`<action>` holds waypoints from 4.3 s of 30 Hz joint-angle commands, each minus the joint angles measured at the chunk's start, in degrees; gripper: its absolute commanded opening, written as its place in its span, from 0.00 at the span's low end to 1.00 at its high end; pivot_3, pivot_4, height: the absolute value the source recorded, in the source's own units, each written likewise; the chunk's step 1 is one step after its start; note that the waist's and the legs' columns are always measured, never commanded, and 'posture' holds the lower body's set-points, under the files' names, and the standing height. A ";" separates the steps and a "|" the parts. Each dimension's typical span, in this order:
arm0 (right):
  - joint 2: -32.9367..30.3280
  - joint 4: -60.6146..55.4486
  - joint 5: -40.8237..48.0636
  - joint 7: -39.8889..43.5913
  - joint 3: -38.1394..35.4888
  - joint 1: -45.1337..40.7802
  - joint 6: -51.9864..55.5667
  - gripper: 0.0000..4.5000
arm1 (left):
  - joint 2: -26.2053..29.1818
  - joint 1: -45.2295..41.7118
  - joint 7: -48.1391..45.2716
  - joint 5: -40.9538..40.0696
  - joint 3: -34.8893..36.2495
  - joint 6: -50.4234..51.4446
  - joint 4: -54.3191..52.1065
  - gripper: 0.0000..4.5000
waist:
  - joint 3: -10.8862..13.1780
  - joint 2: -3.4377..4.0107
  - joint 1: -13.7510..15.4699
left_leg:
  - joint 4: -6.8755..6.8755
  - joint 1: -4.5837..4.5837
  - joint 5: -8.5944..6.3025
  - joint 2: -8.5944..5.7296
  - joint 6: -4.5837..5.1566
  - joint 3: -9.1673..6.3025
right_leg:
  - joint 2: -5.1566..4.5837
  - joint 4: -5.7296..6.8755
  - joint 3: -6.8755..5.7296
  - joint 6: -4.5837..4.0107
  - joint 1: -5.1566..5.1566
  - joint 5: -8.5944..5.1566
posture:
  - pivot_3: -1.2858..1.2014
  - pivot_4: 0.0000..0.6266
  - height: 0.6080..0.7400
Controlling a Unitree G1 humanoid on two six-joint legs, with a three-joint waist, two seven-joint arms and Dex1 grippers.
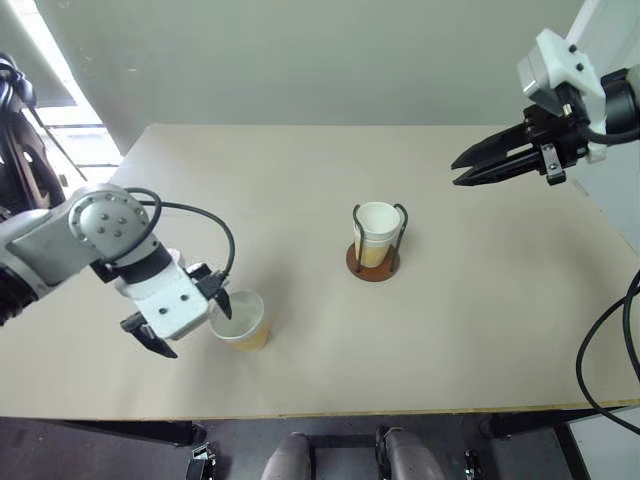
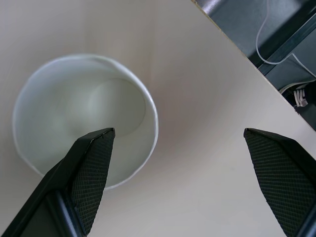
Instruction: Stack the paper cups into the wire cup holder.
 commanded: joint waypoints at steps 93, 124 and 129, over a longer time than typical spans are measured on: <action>-13.09 8.97 10.70 0.24 6.19 7.89 -22.69 0.20 | -61.95 -35.34 7.38 38.17 36.26 -23.03 68.09 0.01 | 0.00 -0.20 1.52 | 0.29 -0.05 -0.59 -0.51 1.15 0.44 | -0.65 -1.02 0.18 1.45 0.75 -0.15 | 0.52 0.24 1.00; -13.32 7.28 11.76 0.24 4.77 7.24 -19.73 0.20 | -66.13 -31.70 4.93 40.28 40.30 -22.29 68.28 0.01 | 0.00 -0.20 1.50 | 0.57 0.00 -0.67 -0.47 1.28 0.74 | -0.66 -0.93 0.25 1.55 0.77 -0.10 | 0.52 0.24 1.00; -13.28 7.31 11.56 0.24 4.56 7.30 -19.75 0.20 | -66.96 -31.00 5.72 40.81 40.17 -22.01 68.29 0.01 | 0.00 -0.20 1.49 | 0.68 0.00 -0.70 -0.47 1.34 0.89 | -0.66 -0.91 0.27 1.60 0.78 -0.06 | 0.52 0.24 1.00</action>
